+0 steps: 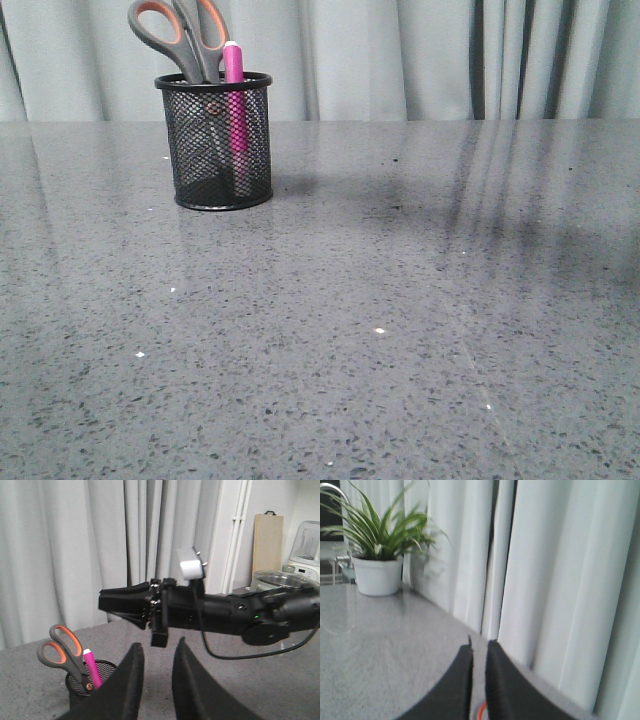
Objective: Put pen and scissors into bin
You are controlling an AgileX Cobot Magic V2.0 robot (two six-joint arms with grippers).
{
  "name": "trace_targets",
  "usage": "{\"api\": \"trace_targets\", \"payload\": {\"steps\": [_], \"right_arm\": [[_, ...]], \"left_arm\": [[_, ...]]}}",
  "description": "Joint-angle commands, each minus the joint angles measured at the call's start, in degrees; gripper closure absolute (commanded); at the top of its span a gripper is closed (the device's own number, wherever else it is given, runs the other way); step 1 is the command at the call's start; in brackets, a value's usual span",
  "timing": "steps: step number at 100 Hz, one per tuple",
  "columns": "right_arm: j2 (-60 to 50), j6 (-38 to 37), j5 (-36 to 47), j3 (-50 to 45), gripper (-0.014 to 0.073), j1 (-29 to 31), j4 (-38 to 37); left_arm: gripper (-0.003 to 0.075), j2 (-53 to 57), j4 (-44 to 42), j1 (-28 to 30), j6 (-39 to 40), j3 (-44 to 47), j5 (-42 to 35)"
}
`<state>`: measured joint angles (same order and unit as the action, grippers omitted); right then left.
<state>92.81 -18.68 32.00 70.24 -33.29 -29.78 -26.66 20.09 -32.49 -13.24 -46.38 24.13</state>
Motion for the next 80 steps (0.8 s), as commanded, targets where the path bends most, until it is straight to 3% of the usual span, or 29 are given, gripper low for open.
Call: {"api": "trace_targets", "payload": {"steps": [1, 12, 22, 34, 59, 80], "right_arm": [[-8.06, -0.14, -0.61, 1.44, 0.0657, -0.16, -3.1], [-15.49, -0.14, -11.93, 0.42, 0.0657, -1.89, -5.55], [-23.12, -0.14, -18.42, -4.3, 0.0657, -3.07, -7.17], [-34.02, -0.14, -18.96, -13.78, 0.0657, -3.3, -8.32], [-57.46, -0.14, -26.93, -32.19, 0.0657, -3.3, -8.32], [-73.69, -0.14, -29.16, -40.76, 0.0657, -3.3, -8.32]], "left_arm": [[0.0667, 1.04, -2.59, -0.39, 0.37, -0.91, -5.08], [0.0716, 4.54, -7.15, -0.39, 2.0, 1.22, -5.31], [0.0734, 9.08, -14.61, -0.39, 8.85, 4.47, -4.98], [0.0734, 14.31, -20.09, -0.39, 14.22, 8.08, -4.69], [0.0734, 19.45, -20.44, -0.39, 14.24, 13.58, -4.47], [0.0734, 19.45, -20.09, -0.39, 14.49, 16.27, -4.46]]}}
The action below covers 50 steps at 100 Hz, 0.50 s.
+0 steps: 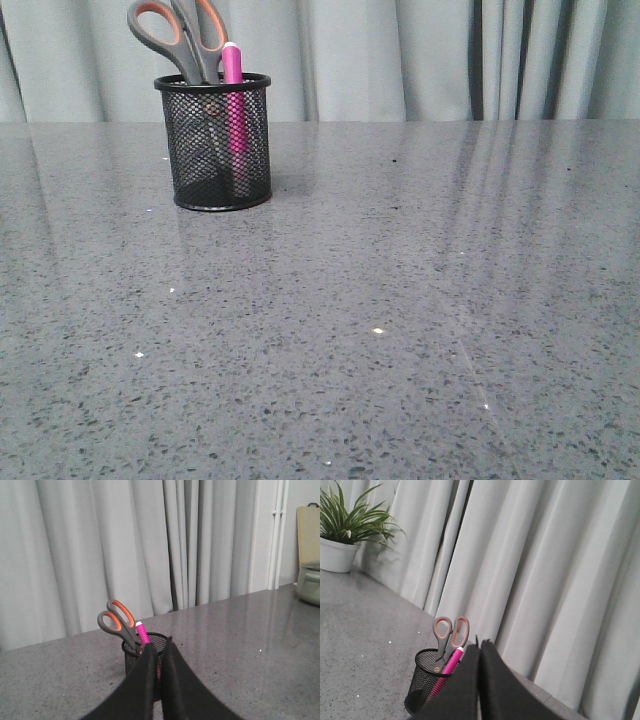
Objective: Put pen and scissors into bin
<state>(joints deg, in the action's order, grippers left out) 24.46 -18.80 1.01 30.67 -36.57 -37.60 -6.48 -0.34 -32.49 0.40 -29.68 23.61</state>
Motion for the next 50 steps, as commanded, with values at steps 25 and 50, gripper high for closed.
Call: {"api": "trace_targets", "payload": {"steps": [25, 50], "right_arm": [[-15.61, -0.02, -2.72, -6.29, 0.0662, -0.02, 0.88], [-16.88, -0.02, -2.09, -7.03, 0.0662, -0.02, 0.88]], "left_arm": [[0.0734, -0.73, 4.06, -0.39, 1.64, 0.27, -4.21], [0.0734, -0.73, 4.31, -0.39, 1.64, 0.27, -4.21]]}}
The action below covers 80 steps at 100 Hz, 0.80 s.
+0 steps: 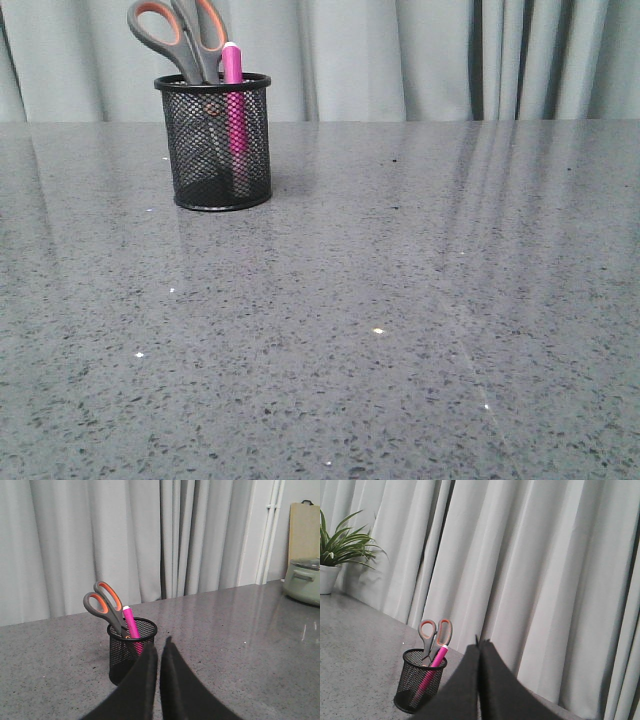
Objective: Put pen and scissors into bin
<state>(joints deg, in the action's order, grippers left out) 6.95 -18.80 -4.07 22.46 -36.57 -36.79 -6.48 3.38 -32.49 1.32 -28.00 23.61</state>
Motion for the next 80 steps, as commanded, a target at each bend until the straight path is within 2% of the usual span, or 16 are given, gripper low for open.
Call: {"api": "trace_targets", "payload": {"steps": [1, 67, 75, 80], "right_arm": [[0.63, -0.02, 2.99, 1.18, 0.0662, -0.02, 0.06], [0.63, -0.02, 2.99, 1.18, 0.0662, -0.02, 0.06], [0.63, -0.02, 2.99, 1.18, 0.0662, -0.02, 0.06], [0.63, -0.02, 2.99, 1.18, 0.0662, -0.02, 0.06]], "left_arm": [[0.0734, -0.73, 0.59, -0.39, 0.72, -1.4, -4.21], [0.0734, -0.73, -0.52, -0.39, 0.61, -0.85, -4.89], [0.0734, -0.48, -0.07, -0.39, -3.55, 1.24, -8.93], [0.0734, -0.49, 3.77, 0.18, -8.63, 3.39, -12.2]]}}
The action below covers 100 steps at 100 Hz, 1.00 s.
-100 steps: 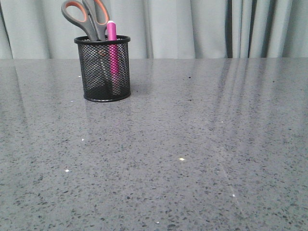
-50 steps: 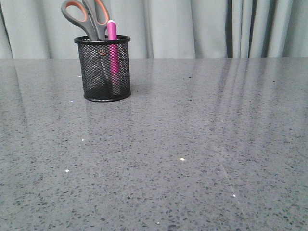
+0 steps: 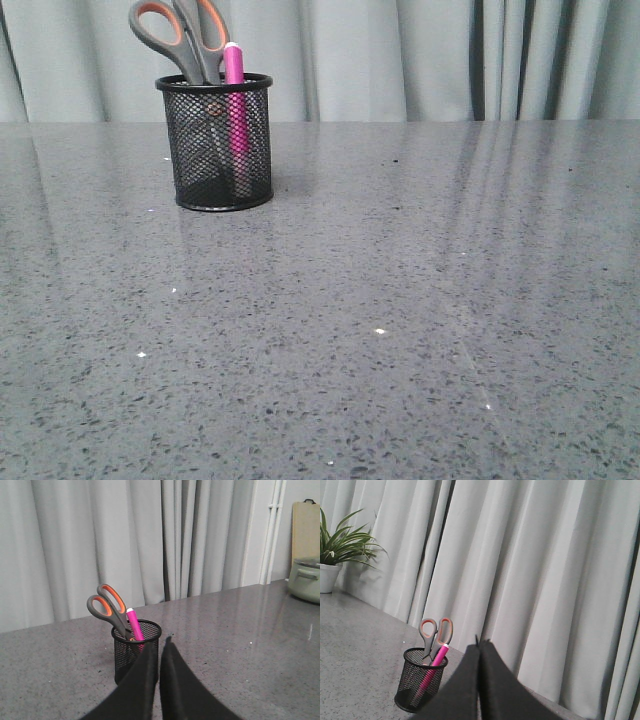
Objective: Put pen and scissors into bin
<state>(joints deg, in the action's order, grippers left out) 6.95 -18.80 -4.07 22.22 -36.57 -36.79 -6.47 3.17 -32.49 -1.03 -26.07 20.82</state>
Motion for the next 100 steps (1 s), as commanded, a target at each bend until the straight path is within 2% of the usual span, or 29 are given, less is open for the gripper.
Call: {"api": "trace_targets", "payload": {"steps": [1, 5, 11, 18, 29, 39, 55, 68, 100], "right_arm": [[0.63, -0.02, 2.99, 1.42, 0.0662, -0.02, 0.06], [0.63, -0.02, 2.99, 1.42, 0.0662, -0.02, 0.06], [0.63, -0.02, 2.99, 1.42, 0.0662, -0.02, 0.06], [0.63, -0.02, 2.99, 1.42, 0.0662, -0.02, 0.06], [0.63, -0.02, 2.99, 1.42, 0.0662, -0.02, 0.06], [0.63, -0.02, 2.99, 1.42, 0.0662, -0.02, 0.06], [0.63, -0.02, 3.08, 1.42, 0.0662, -0.02, 0.06], [0.63, -0.02, 2.99, 1.42, 0.0662, -0.02, 0.06], [0.63, -0.02, 2.99, 1.42, 0.0662, -0.02, 0.06]], "left_arm": [[0.0734, -0.51, 5.52, 0.31, -8.11, 1.82, -10.38], [0.0734, -0.51, 9.7, 1.37, -13.89, 4.32, -12.8], [0.0734, -0.51, 15.36, 4.0, -18.56, 8.18, -16.27], [0.0734, -0.11, 14.49, 8.05, -17.16, 12.79, -17.51], [0.0734, 2.71, 12.23, 14.39, -9.8, 18.04, -15.75], [0.0734, 7.82, 12.08, 18.51, -8.7, 22.04, -12.83], [0.0734, 7.84, 10.58, 20.32, -8.7, 27.58, -11.91], [0.0734, 8.09, 7.99, 20.31, -8.85, 27.46, -5.22], [0.0734, 8.09, 7.99, 20.31, -8.85, 27.46, -5.47]]}}
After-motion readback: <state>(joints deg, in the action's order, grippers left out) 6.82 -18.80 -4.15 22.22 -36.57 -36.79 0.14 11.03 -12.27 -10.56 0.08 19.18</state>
